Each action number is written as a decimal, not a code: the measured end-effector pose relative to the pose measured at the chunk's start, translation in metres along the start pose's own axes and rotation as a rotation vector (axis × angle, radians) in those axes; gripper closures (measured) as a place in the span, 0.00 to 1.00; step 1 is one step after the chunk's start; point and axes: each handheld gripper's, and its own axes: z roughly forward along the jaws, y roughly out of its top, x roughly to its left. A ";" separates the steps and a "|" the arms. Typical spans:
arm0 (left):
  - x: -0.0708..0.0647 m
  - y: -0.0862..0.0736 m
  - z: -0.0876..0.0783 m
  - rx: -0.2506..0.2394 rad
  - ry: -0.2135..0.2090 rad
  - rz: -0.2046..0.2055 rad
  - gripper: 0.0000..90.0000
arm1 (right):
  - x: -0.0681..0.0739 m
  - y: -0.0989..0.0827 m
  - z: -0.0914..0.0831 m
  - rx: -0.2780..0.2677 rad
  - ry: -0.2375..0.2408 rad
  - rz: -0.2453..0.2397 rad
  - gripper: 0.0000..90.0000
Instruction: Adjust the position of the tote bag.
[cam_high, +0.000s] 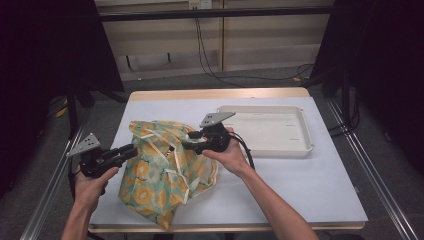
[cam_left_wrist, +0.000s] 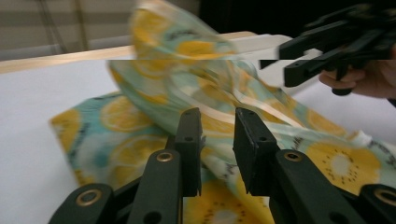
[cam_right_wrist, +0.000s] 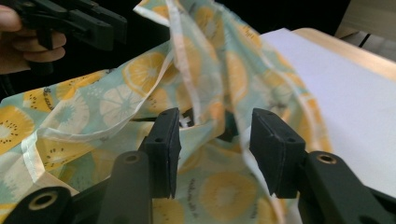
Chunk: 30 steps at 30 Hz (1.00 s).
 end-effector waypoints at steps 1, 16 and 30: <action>-0.003 -0.001 0.004 0.014 -0.010 0.008 0.80 | 0.001 -0.002 0.003 0.006 0.008 0.007 0.55; 0.007 -0.021 0.021 0.099 0.029 -0.007 0.82 | 0.014 -0.013 0.033 0.060 0.126 0.030 0.94; -0.025 0.017 -0.012 -0.090 -0.032 0.039 0.74 | 0.043 0.011 0.032 -0.016 0.180 -0.023 1.00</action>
